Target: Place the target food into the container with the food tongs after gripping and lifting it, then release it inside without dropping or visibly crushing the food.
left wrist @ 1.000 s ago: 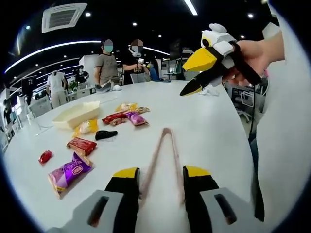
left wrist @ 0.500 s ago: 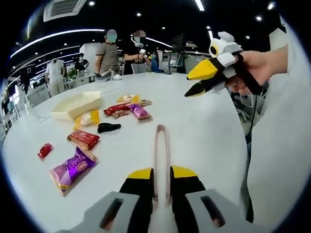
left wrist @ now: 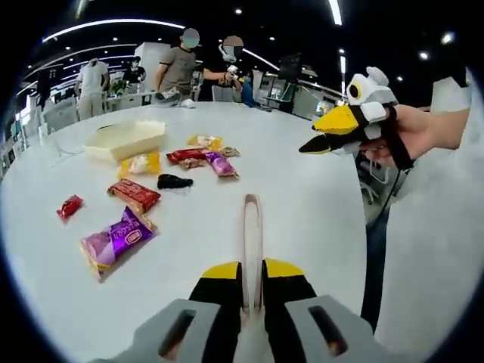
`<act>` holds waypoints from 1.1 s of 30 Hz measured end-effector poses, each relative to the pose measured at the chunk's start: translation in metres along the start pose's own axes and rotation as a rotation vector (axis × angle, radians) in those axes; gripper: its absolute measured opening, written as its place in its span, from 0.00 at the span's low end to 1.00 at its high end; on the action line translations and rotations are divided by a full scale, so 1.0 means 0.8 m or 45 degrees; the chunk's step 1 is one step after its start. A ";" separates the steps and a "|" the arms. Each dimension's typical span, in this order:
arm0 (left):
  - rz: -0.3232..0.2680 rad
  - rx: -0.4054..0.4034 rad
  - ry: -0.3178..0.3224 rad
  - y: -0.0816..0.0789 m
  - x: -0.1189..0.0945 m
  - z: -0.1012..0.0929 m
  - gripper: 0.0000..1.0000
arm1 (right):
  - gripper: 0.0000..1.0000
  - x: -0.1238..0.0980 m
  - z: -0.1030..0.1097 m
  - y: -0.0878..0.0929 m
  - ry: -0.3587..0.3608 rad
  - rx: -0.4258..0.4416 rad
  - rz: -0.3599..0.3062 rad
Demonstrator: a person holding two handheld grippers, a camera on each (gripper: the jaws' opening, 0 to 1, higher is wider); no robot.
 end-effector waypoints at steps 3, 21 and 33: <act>-0.027 0.003 -0.015 -0.007 -0.003 0.000 0.05 | 0.50 0.002 -0.001 0.008 -0.040 -0.007 0.071; -0.063 -0.095 -0.117 -0.045 -0.030 -0.020 0.07 | 0.54 -0.004 0.010 -0.015 -0.339 -0.022 -0.012; -0.134 -0.087 -0.167 -0.066 -0.055 -0.029 0.08 | 0.57 0.012 -0.010 -0.039 -0.442 -0.119 -0.043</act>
Point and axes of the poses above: the point that each gripper's makers call its tool centre point, and the gripper's own axes: x roughly forward along the fingers, z roughly to its left, y roughly out of its underside, the point moved 3 cm from there along -x, roughly backward along the fingers, and after that the axes turned 5 degrees about -y, right-handed, at the moved point
